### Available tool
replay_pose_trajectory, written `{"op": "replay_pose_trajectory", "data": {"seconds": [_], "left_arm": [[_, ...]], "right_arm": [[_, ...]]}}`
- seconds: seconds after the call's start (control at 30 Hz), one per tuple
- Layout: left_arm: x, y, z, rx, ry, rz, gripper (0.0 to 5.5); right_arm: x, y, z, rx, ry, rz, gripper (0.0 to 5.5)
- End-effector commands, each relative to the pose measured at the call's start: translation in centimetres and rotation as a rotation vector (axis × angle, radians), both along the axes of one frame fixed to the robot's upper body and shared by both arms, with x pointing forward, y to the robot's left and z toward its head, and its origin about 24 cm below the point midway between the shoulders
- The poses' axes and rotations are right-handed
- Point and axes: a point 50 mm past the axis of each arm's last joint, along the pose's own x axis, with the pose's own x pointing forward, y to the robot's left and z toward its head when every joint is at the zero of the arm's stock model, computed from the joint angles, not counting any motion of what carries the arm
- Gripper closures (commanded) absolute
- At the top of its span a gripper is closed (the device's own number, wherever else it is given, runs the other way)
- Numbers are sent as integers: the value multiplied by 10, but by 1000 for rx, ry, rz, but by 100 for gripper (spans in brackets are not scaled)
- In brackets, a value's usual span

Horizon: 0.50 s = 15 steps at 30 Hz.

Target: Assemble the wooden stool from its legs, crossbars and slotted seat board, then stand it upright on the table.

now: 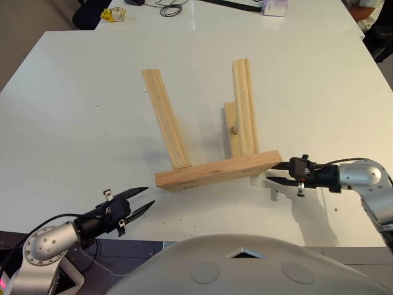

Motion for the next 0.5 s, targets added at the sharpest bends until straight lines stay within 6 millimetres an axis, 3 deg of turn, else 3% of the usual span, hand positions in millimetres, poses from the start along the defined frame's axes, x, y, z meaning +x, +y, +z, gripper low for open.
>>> {"op": "replay_pose_trajectory", "data": {"seconds": [0.03, 0.23, 0.5], "left_arm": [[5, -7, -6, -22, 15, -24, 350], [9, -22, -15, -48, 5, -38, 350], [14, -34, -26, -81, 23, -45, 350]], "right_arm": [[3, 5, -3, 4, -20, 4, 382], [7, 6, -5, 2, -25, 21, 297], [9, 6, -6, -5, -18, 50, 297]]}}
